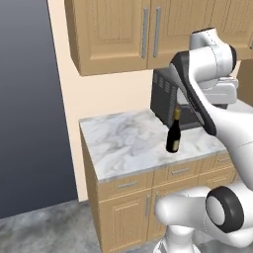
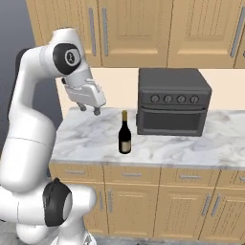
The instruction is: There is a wine glass and glass cup on the dining counter. Place the wine bottle next to the wine glass and the juice bottle next to the glass cup.
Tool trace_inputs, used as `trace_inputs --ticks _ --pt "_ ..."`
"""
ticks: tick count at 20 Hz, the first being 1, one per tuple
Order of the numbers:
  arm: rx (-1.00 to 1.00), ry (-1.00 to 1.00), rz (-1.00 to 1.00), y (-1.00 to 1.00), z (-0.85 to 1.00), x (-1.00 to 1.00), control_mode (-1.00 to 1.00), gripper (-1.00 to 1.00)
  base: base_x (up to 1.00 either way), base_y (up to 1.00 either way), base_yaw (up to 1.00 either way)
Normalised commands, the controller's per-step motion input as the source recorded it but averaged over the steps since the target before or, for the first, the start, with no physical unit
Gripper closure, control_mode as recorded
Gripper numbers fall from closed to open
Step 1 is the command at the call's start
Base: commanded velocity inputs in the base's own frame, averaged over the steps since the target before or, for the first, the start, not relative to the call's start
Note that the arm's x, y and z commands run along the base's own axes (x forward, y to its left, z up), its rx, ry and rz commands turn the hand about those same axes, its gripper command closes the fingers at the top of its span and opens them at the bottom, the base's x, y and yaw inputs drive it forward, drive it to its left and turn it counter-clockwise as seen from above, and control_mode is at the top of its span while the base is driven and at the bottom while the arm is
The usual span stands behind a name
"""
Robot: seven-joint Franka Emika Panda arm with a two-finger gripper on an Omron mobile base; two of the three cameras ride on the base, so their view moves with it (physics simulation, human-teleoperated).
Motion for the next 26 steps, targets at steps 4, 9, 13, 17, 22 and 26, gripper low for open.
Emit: trace_inputs --ticks 4,9,13,17,22,26 --pt "0.0 0.0 0.0 0.0 0.0 0.0 1.0 -1.0 0.33 0.0 -0.07" --pt "0.04 -0.01 0.0 -0.02 -0.05 0.0 -1.0 -1.0 0.12 0.0 0.0" --pt "0.34 -0.07 -0.01 -0.31 -0.18 -0.08 -1.0 -1.0 0.0 0.0 0.0" --pt "0.52 -0.02 -0.33 -0.51 -0.03 0.01 -1.0 -1.0 0.0 0.0 0.0" --pt "0.44 0.02 -0.52 -0.26 -0.09 0.47 -1.0 -1.0 0.0 0.0 0.0" --pt "0.41 0.02 -0.5 -0.2 -0.16 0.43 -1.0 -1.0 0.0 0.0 0.0"
